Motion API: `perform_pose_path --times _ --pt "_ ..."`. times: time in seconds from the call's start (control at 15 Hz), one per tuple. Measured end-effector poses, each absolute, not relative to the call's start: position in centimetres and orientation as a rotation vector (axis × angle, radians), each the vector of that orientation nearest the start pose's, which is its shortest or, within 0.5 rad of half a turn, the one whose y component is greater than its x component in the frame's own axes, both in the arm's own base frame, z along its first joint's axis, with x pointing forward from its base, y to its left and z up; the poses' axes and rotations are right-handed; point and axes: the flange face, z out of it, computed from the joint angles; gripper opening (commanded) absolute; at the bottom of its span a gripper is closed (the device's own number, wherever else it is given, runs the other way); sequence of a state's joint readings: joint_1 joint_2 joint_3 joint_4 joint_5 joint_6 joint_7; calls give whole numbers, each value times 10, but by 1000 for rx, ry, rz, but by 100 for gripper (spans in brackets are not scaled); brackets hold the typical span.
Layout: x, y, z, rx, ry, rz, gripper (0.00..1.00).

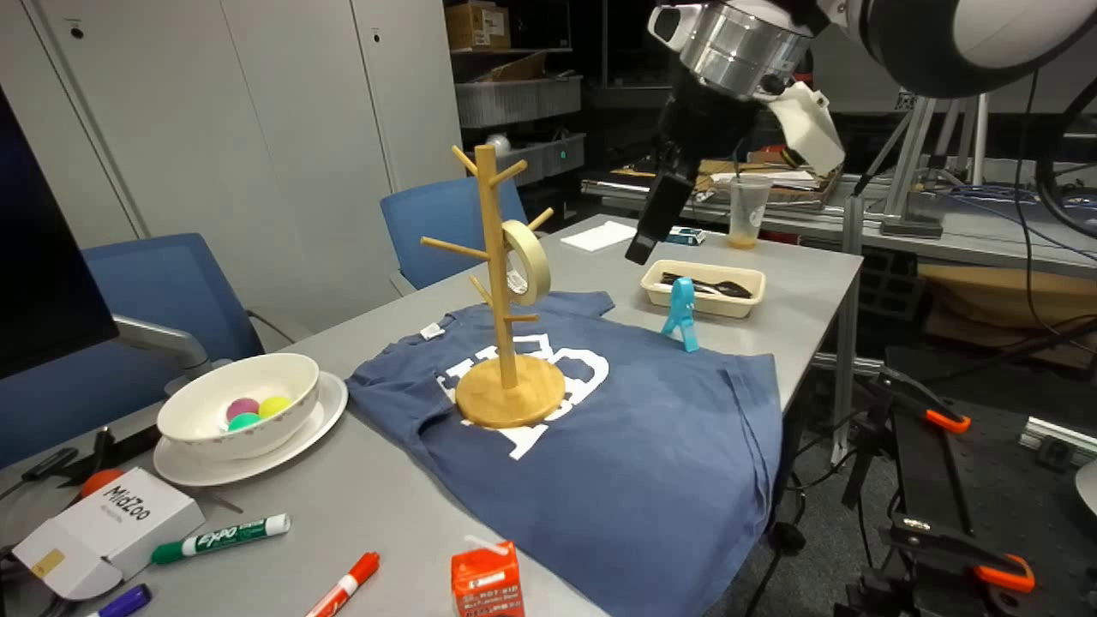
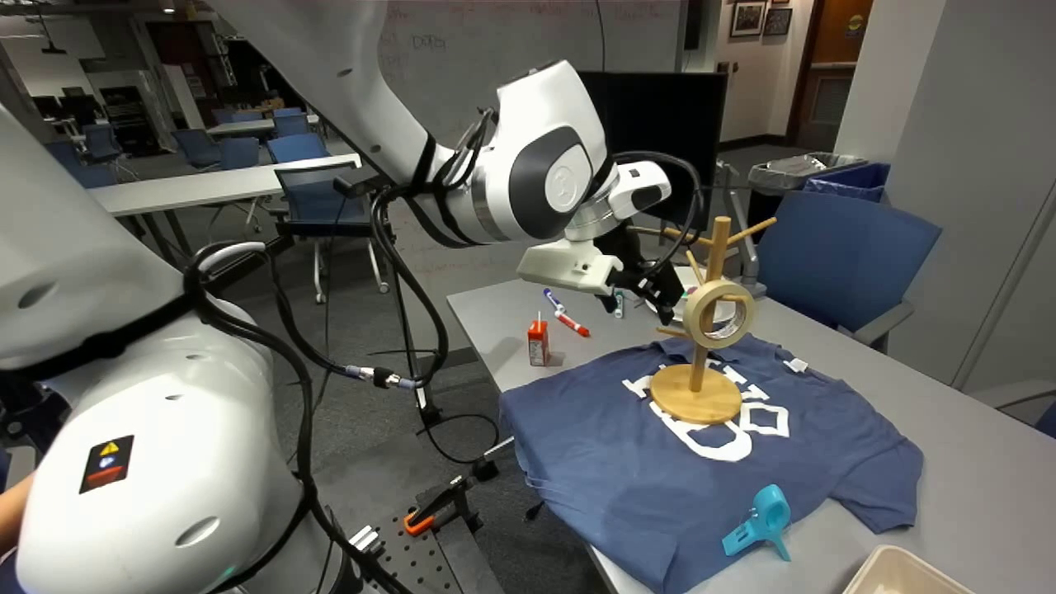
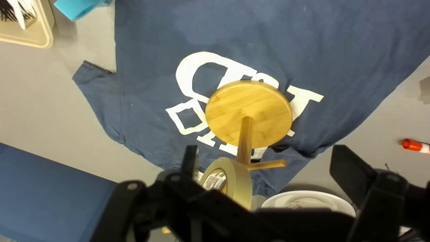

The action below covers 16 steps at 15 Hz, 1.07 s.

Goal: Remove the tape from the wooden holder

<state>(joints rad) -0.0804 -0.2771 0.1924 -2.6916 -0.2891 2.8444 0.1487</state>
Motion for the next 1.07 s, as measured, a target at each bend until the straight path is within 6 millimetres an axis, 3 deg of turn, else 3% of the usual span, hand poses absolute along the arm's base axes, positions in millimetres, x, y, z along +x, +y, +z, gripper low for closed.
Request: perform_pose_path --times 0.2,0.73,1.07 --pt "438 65 357 -3174 -352 -700 100" --pt "439 66 353 -3172 -360 -697 100" --pt "452 55 347 -3139 -347 -832 100"
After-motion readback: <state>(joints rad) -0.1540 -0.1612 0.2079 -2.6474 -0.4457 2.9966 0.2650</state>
